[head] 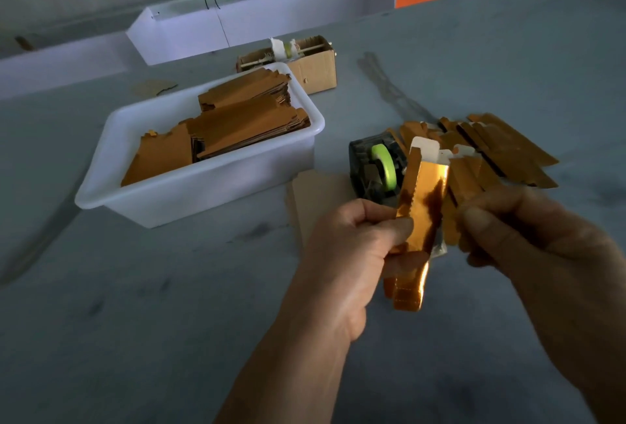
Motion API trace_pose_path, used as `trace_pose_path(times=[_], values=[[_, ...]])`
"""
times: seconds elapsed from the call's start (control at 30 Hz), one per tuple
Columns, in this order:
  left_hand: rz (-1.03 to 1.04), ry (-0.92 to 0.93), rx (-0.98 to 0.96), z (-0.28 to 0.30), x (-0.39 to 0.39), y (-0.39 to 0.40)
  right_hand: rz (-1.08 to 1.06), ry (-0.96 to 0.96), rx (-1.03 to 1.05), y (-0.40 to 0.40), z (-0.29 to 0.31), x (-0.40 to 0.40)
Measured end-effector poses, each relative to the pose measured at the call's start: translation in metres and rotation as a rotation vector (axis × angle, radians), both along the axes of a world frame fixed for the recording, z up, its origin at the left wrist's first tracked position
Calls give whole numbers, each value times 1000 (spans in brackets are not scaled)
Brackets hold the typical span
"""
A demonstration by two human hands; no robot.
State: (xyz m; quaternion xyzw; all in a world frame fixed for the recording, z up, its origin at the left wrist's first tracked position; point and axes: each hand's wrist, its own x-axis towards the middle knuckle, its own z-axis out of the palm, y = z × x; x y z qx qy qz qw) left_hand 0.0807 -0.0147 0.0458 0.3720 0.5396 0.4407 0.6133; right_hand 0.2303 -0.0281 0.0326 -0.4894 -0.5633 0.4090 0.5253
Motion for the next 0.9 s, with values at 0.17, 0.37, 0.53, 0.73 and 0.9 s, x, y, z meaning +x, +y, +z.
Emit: trace_pose_path(times=[0.17, 0.37, 0.53, 0.73, 0.9], values=[[8, -35, 30, -3, -1, -3, 192, -62, 52, 2, 4, -6], [-18, -41, 30, 4, -4, -8, 208, -135, 80, 4, 7, -10], [-60, -30, 65, 8, -5, -13, 138, -250, 22, 2, 11, -12], [-122, -37, 39, 10, -11, -14, 87, -323, -16, 2, 10, -14], [-107, -8, 51, 7, -11, -15, 33, -387, -30, 0, 11, -19]])
